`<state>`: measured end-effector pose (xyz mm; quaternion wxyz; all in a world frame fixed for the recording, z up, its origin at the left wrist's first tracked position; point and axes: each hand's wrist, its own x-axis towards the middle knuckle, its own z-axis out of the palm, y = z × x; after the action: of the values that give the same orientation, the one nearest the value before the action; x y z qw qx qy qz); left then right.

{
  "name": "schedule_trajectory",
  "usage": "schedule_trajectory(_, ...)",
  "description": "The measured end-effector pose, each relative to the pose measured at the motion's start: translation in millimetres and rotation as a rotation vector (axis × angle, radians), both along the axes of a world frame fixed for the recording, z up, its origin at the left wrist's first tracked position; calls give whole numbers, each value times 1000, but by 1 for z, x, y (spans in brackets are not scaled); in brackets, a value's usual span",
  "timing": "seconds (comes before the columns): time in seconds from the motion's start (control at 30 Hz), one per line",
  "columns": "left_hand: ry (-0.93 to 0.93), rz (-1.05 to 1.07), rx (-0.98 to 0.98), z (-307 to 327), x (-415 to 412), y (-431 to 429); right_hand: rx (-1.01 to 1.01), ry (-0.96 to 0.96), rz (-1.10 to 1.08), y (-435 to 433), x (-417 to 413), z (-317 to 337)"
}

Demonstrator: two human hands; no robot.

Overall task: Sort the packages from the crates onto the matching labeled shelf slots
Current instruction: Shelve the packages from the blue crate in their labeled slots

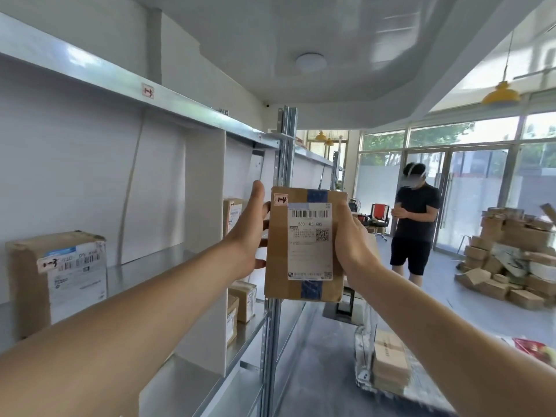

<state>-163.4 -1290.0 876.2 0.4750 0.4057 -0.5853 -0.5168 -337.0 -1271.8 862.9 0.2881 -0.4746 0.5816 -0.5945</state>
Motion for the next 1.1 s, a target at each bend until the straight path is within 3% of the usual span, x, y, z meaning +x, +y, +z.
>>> schedule_trajectory(0.6, 10, 179, -28, 21, -90, -200, -30, -10, 210, -231, -79, 20)
schedule_trajectory(1.1, 30, 371, -88, 23, -89, -343, -30, -92, 342, -394, -64, 13)
